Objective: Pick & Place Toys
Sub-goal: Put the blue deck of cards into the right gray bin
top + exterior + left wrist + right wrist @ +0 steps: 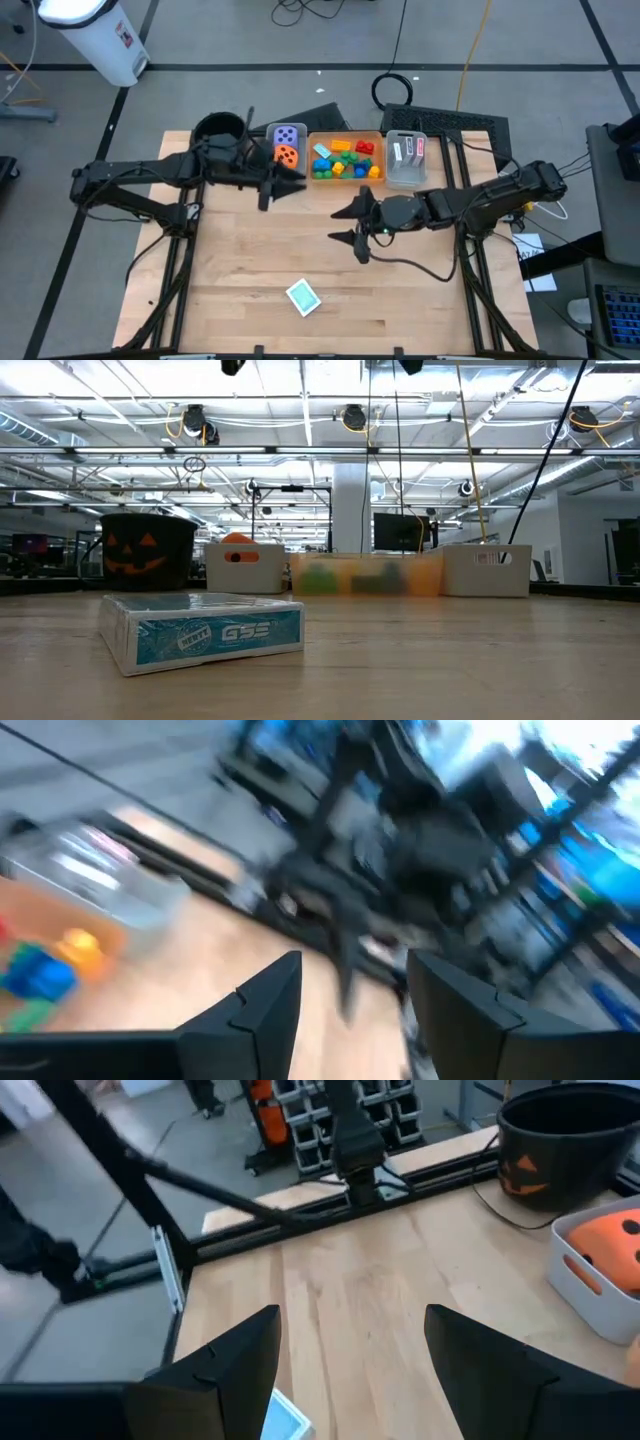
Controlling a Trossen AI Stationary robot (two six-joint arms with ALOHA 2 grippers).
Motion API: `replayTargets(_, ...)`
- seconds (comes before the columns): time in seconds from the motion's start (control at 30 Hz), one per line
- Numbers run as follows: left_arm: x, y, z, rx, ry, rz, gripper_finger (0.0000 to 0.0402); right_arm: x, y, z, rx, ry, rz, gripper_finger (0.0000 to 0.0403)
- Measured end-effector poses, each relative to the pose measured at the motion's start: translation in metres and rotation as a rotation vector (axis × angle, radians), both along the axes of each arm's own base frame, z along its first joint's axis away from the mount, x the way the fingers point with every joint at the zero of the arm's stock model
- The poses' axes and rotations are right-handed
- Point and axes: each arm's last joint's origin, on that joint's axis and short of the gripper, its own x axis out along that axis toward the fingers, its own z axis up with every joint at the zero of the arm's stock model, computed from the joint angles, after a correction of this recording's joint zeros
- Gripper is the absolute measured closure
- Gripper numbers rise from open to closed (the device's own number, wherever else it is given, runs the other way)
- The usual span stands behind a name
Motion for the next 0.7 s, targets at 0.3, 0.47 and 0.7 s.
replayTargets(0.3, -0.006, -0.046, -0.012, -0.161, 0.167, -0.397, 0.0215, -0.001, 0.001, 0.006, 0.096, -0.049, -0.035, 0.0165)
replayTargets(0.47, -0.013, -0.076, -0.016, -0.144, 0.223, -0.491, 0.0215, -0.005, 0.014, 0.004, 0.071, -0.038, -0.077, 0.0165)
replayTargets(0.7, -0.022, -0.103, -0.023, -0.134, 0.306, -0.399, 0.0215, -0.016, 0.038, -0.005, 0.008, 0.040, -0.077, 0.0165)
